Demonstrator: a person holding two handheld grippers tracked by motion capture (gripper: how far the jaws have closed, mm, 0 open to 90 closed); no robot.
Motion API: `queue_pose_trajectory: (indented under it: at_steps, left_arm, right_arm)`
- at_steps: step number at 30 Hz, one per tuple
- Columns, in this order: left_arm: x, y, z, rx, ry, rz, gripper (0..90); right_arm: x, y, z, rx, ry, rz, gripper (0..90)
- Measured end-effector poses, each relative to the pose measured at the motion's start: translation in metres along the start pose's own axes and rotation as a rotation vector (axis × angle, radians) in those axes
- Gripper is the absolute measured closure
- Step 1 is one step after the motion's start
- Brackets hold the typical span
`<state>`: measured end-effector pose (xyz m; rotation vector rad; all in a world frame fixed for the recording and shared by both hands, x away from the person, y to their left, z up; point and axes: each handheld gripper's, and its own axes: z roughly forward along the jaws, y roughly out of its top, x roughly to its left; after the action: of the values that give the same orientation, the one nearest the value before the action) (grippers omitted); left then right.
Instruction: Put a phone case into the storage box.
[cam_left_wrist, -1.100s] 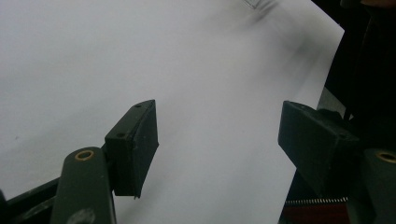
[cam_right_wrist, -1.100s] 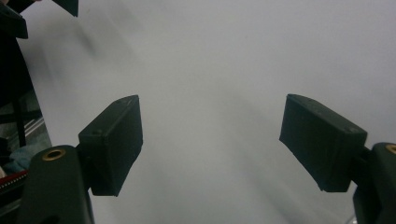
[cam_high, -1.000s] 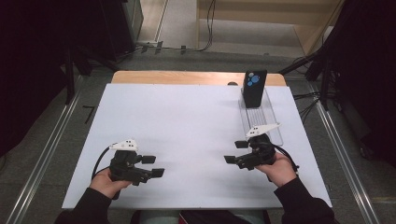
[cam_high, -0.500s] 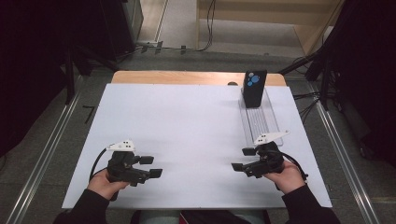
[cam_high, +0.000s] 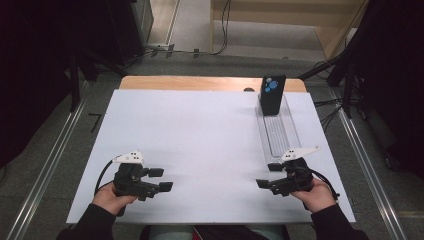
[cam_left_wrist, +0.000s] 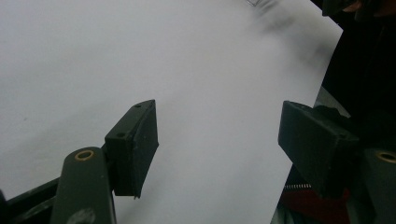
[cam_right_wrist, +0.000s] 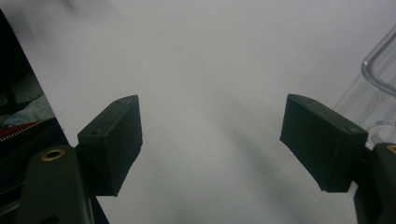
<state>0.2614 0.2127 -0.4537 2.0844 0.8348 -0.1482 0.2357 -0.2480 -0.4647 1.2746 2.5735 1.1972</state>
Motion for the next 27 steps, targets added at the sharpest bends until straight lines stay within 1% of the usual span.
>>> queue_pose_trajectory:
  at_steps: [5,9,11,14,19,23,27]
  left_arm:
    - [0.001,-0.001,-0.001,-0.001,0.003,-0.001,28.8]
    - [0.003,-0.002,-0.001,0.005,0.008,0.0,28.8]
    - [0.003,-0.002,-0.001,0.006,0.009,-0.001,28.8]
    - [0.004,-0.002,-0.001,0.005,0.005,-0.003,28.8]
    - [0.005,-0.002,0.002,0.018,0.003,0.002,28.8]
    - [0.005,-0.002,0.001,0.011,0.001,-0.003,28.8]
    - [0.005,-0.002,0.002,0.016,0.003,0.001,28.8]
  right_arm:
    - [-0.003,-0.006,-0.003,0.004,-0.012,0.008,18.9]
    - [-0.004,-0.01,-0.002,0.006,-0.028,0.011,18.8]
    - [-0.004,-0.012,-0.001,0.012,-0.025,0.013,18.8]
    - [-0.005,-0.012,-0.001,0.006,-0.025,0.016,18.9]
    - [-0.007,-0.012,-0.001,0.003,-0.024,0.021,18.8]
    - [-0.008,-0.011,0.001,0.002,-0.023,0.018,18.8]
    - [-0.008,-0.011,0.0,0.002,-0.024,0.019,18.9]
